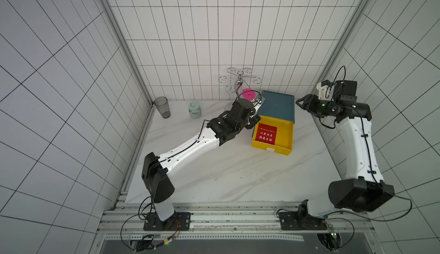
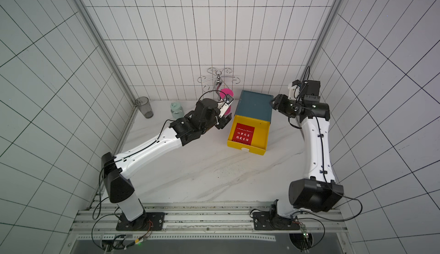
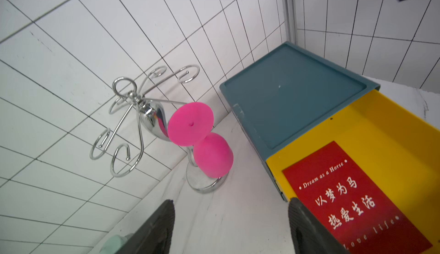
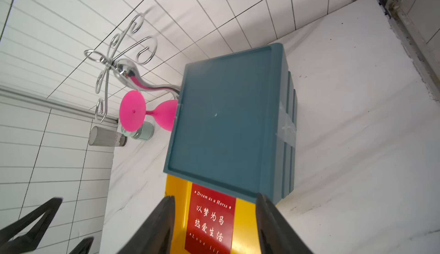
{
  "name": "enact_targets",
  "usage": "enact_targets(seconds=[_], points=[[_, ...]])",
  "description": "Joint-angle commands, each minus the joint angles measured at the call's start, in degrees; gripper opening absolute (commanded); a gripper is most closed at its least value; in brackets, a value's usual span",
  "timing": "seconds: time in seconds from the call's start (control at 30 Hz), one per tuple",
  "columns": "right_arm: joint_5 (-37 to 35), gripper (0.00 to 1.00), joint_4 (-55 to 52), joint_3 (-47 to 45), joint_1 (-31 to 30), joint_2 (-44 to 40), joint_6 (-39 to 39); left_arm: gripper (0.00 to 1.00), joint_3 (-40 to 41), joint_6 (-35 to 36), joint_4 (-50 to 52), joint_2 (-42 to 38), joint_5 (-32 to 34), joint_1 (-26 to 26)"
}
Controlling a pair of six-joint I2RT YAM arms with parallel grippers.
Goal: Take the postcards out of the drawer
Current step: Pick up the postcard from the drawer.
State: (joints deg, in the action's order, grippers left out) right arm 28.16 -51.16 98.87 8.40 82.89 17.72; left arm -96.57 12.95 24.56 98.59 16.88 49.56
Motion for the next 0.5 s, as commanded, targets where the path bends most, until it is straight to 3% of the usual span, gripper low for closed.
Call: enact_targets(seconds=[0.0, 0.13, 0.47], points=[[-4.74, 0.59, -3.65, -7.12, -4.15, -3.44, 0.02, 0.69, 5.14, -11.68, -0.84, -1.95, -7.51, -2.68], [-7.85, 0.61, -1.88, -13.70, -10.06, -6.44, 2.91, 0.66, 8.12, -16.36, 0.04, -2.39, -14.49, -5.22], [-15.47, 0.70, -0.07, -18.50, -18.73, -2.09, 6.85, 0.65, 8.34, -18.15, 0.45, -1.84, -20.62, -5.44]])
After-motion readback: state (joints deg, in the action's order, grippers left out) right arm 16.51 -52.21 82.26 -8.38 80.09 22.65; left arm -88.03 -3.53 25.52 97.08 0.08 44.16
